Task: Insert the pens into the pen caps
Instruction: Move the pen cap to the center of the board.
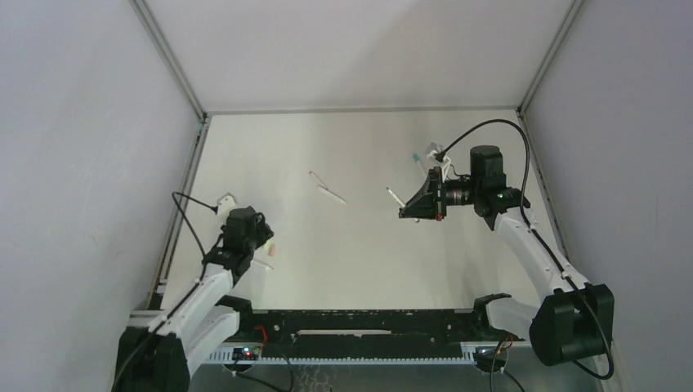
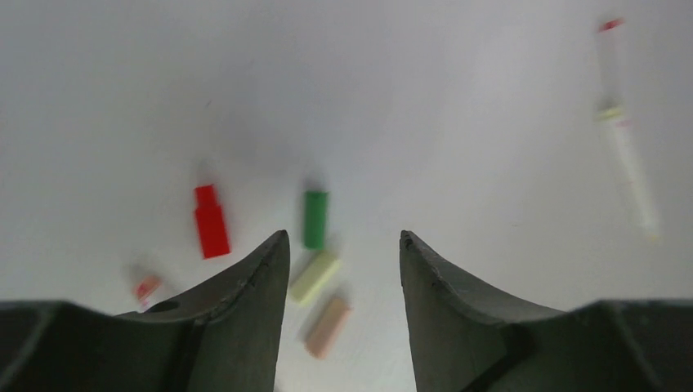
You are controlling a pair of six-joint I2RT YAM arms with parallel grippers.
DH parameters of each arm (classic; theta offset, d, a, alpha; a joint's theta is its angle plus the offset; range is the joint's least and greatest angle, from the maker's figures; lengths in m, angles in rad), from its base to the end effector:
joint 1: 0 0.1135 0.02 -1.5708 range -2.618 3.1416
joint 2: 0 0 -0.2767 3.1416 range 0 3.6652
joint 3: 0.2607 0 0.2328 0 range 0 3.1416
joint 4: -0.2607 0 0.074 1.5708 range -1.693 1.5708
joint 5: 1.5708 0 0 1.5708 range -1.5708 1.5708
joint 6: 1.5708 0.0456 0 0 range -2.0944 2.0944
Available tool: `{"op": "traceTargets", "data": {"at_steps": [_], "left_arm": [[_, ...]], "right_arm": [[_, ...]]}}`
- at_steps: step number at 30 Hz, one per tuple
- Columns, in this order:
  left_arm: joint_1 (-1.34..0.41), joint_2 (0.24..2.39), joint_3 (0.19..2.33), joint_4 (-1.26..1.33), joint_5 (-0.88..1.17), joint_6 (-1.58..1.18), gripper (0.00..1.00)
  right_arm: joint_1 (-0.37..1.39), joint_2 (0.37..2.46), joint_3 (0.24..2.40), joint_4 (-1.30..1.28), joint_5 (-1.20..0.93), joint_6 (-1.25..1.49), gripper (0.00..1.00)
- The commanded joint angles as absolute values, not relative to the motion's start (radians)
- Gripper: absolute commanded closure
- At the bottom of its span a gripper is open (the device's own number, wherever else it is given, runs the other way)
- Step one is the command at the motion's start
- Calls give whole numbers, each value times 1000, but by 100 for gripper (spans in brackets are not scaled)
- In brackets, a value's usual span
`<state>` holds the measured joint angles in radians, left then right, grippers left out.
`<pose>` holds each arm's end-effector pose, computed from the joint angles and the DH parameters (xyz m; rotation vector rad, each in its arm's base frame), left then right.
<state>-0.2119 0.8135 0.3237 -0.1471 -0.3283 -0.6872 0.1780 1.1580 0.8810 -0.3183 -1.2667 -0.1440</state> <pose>0.1505 -0.0173 0.1920 -0.6854 2.0617 -0.1513 0.2033 0.0808 0.3140 -0.9958 1.6902 1.3585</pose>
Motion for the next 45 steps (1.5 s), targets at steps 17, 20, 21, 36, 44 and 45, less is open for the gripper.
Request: {"op": "traceTargets", "data": {"at_steps": [17,20,21,36,44,45], "left_arm": [[-199,1154,502,-246,-393,-758,60],[-198,1185,520,-258,-396,-756,60],[-198,1193,523,-259,-396,-756,60],[-198,1302,577,-303,-362,-732,73],[-198,1296,573,-282,-305,-683,91],[-198,1292,575,-282,-301,-675,91]], "right_arm": [[170,1154,896,-322,-1302,-174,100],[169,1151,896,-322,-1303,-173,100],[168,1150,896,-322,-1304,-175,100],[163,1116,896,-318,-1320,-166,100],[143,1094,896,-313,-1334,-157,100],[142,1092,896,-314,-1335,-157,100]]}}
